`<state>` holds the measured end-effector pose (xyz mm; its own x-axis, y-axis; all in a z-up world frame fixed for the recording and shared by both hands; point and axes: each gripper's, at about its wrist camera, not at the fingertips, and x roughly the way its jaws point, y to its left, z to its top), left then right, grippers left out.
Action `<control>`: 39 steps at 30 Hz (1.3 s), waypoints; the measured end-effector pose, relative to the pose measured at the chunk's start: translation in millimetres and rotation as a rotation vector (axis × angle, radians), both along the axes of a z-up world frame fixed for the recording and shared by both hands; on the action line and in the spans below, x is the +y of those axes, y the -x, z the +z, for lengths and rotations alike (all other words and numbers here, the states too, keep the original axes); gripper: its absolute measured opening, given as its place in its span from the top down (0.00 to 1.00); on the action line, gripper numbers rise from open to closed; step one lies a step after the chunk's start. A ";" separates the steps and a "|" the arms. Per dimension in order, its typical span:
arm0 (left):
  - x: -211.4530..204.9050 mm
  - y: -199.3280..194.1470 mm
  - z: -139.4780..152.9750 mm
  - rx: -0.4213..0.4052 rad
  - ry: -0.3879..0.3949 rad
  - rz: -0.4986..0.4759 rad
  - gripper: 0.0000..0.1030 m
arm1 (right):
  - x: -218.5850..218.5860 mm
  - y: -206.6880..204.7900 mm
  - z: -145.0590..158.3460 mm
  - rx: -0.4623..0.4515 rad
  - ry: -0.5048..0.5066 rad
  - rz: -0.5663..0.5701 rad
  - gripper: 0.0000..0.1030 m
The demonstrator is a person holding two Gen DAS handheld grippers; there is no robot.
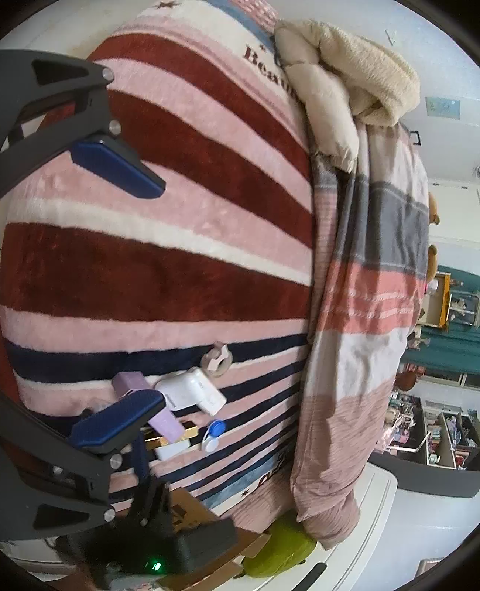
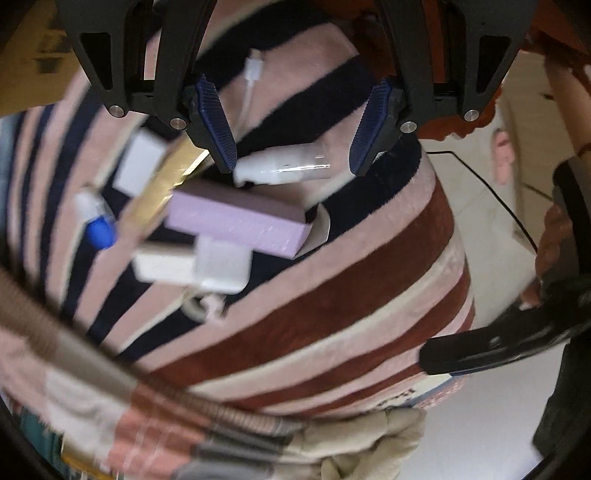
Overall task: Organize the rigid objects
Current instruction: 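Reach the right tool down and grasp the white spray bottle, then carry the spray bottle into the cardboard box and open the right tool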
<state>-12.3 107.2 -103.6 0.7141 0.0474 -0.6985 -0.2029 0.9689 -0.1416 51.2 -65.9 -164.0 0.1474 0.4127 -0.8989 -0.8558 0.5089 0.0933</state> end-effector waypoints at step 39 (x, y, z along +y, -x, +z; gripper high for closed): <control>-314.6 -168.3 91.3 0.301 0.188 -0.987 0.79 | -192.4 -47.2 160.1 -0.286 -0.163 -0.287 0.43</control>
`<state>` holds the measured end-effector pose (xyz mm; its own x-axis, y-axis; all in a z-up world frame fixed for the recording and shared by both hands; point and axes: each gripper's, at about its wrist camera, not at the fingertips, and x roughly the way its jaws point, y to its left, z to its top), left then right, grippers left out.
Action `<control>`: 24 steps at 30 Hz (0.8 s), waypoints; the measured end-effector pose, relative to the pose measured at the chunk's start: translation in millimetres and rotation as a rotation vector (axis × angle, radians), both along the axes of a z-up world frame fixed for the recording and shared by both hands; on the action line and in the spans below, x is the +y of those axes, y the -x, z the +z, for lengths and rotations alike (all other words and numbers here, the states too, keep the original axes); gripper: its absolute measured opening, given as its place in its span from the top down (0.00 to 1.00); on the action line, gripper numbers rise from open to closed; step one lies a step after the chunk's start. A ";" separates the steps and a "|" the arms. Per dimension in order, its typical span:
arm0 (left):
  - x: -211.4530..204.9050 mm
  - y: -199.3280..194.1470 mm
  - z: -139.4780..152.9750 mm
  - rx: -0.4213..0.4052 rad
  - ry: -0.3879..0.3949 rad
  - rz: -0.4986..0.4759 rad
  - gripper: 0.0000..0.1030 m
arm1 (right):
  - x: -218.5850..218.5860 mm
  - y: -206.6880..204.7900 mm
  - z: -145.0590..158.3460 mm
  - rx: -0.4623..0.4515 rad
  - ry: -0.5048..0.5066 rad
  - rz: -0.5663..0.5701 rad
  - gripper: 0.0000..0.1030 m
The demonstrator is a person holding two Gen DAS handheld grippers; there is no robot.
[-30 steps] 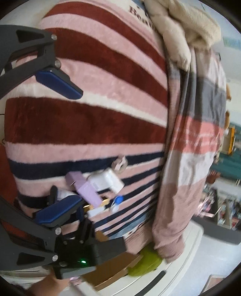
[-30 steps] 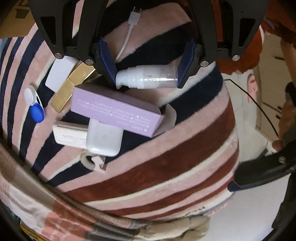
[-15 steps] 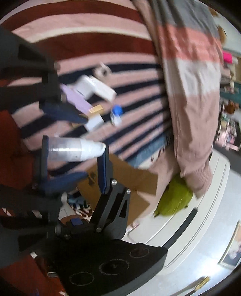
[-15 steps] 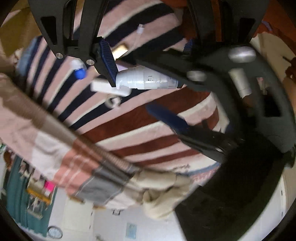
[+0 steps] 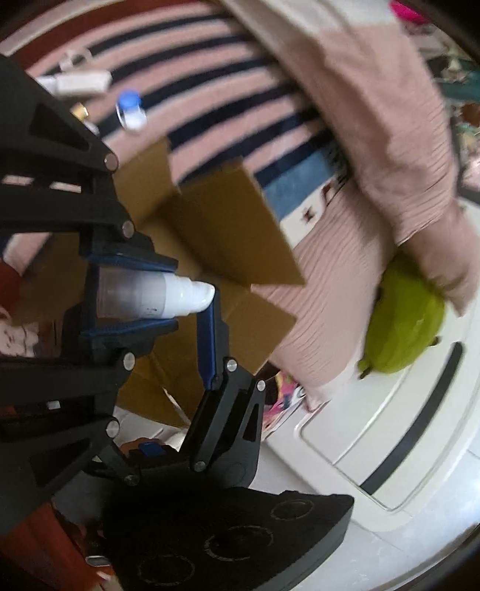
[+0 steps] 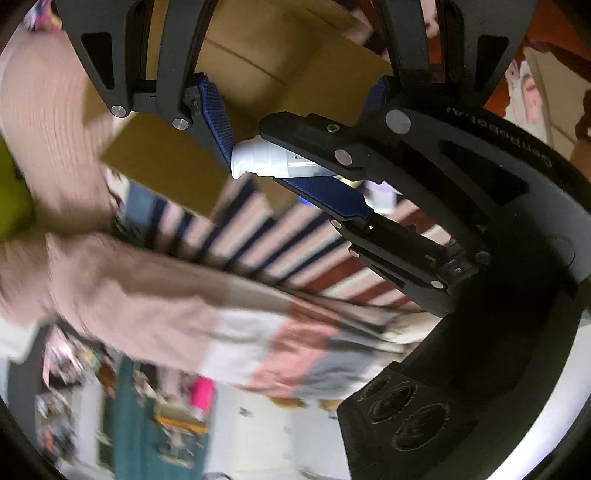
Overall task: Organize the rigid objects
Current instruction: 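Carry the spray bottle into the cardboard box and open the right tool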
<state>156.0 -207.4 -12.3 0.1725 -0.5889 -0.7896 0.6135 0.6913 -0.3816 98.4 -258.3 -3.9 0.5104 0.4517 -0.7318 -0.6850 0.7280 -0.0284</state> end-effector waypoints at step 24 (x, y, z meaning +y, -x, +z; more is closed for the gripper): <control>233.3 75.9 1.0 -0.223 -0.152 0.507 0.19 | 95.4 29.0 3.6 0.090 -0.044 0.161 0.00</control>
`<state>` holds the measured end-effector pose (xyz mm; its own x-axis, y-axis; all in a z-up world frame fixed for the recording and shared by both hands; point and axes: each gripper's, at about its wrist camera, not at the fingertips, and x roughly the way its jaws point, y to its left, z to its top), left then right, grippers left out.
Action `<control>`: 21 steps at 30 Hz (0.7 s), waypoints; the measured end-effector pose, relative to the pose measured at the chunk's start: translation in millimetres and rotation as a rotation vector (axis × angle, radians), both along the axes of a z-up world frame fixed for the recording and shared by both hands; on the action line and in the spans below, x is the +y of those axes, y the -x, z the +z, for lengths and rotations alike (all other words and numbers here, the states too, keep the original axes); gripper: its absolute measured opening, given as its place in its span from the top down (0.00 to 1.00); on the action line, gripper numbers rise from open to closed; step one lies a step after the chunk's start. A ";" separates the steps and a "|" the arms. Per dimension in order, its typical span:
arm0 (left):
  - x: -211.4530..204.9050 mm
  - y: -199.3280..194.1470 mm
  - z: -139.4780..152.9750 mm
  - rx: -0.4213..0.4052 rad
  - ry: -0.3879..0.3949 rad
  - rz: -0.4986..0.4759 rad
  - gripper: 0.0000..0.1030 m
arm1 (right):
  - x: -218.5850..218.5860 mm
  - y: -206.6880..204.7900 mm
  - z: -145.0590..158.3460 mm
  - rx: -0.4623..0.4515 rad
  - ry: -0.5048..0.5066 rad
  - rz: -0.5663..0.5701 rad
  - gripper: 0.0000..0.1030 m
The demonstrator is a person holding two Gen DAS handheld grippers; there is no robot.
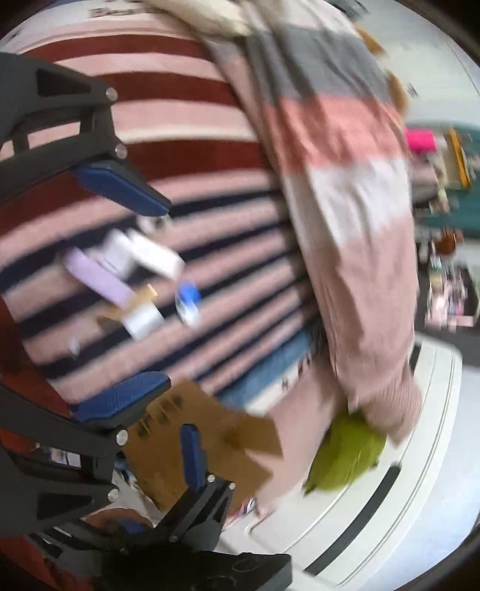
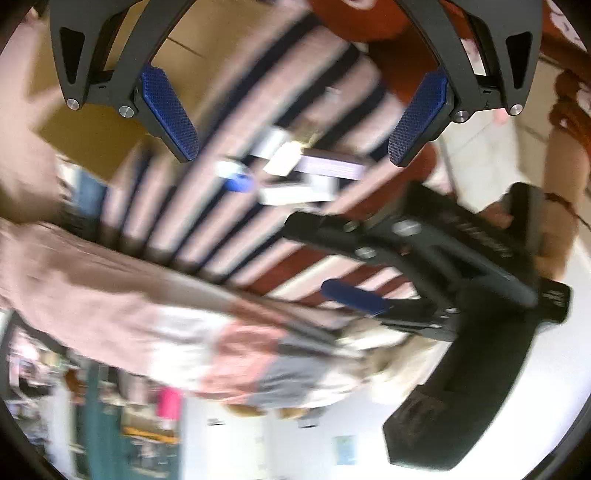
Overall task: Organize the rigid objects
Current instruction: 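Carry the spray bottle into the cardboard box and open the right tool, then return the right tool and grasp the lilac box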
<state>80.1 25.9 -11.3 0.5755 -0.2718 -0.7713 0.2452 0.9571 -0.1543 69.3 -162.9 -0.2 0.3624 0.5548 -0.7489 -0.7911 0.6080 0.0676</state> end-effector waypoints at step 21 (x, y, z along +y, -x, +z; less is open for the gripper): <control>89.7 74.5 -110.8 0.075 0.115 0.174 0.19 | 90.3 -49.9 -144.5 0.341 0.113 0.058 0.23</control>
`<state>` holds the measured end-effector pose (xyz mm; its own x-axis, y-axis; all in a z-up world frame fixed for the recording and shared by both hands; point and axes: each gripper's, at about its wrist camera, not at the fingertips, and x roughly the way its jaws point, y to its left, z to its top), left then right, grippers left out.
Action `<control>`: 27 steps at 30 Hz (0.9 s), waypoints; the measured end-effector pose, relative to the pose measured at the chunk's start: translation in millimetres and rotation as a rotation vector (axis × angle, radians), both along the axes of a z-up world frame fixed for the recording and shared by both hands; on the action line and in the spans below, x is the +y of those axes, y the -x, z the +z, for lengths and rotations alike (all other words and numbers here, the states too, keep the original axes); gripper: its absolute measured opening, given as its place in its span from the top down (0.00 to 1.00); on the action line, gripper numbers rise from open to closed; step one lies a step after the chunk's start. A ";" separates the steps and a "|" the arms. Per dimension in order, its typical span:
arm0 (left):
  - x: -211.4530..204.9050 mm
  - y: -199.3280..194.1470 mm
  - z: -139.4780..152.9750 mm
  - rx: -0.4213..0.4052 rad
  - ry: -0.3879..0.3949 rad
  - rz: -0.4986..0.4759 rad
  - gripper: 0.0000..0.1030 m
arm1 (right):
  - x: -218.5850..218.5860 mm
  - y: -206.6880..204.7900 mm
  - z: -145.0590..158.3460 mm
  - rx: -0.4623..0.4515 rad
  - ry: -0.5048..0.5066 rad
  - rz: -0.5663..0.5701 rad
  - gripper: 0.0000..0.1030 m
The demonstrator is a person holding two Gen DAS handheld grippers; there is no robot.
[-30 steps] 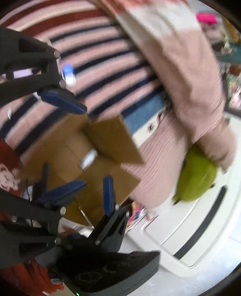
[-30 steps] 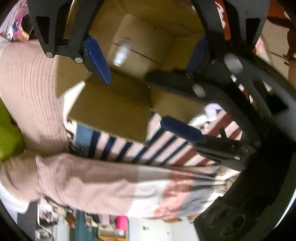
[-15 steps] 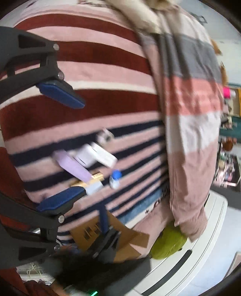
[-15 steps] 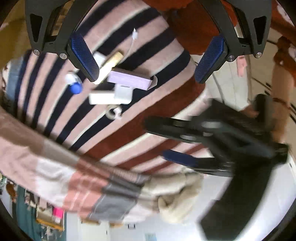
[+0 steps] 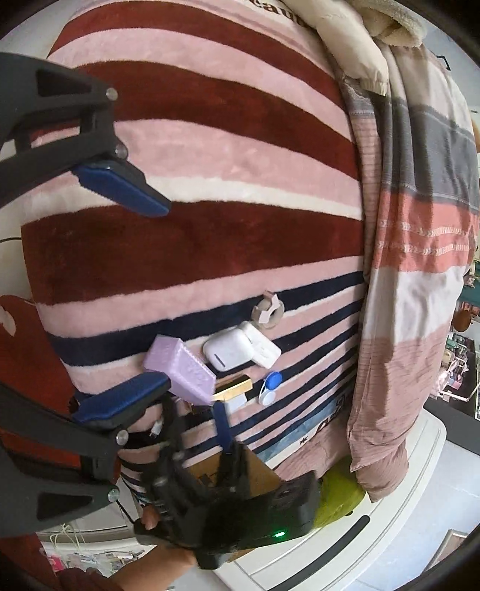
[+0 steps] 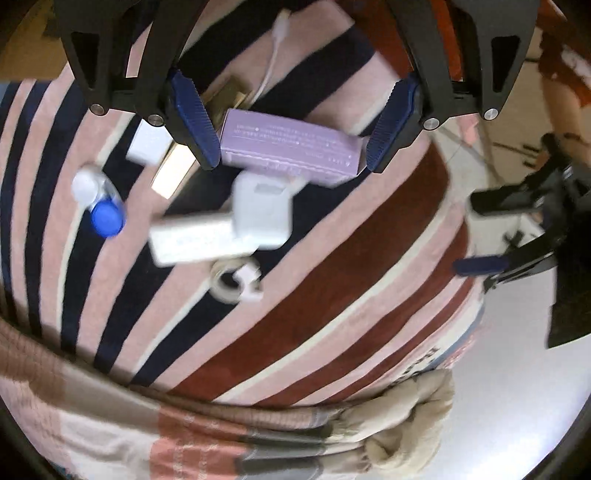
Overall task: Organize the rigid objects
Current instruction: 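Return the right tool and grasp the lilac box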
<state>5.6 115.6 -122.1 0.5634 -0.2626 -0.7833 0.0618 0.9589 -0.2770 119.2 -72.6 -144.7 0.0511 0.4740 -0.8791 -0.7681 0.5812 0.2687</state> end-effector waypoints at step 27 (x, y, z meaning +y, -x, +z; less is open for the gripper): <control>5.7 19.6 4.8 0.003 -0.010 0.032 0.18 | 26.5 44.7 -26.9 -0.060 0.167 0.351 0.50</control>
<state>-13.9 121.2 -117.3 0.5694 -0.2364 -0.7874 0.0304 0.9632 -0.2672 74.5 -46.1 -171.6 -0.0350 0.3227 -0.9459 -0.9393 0.3125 0.1414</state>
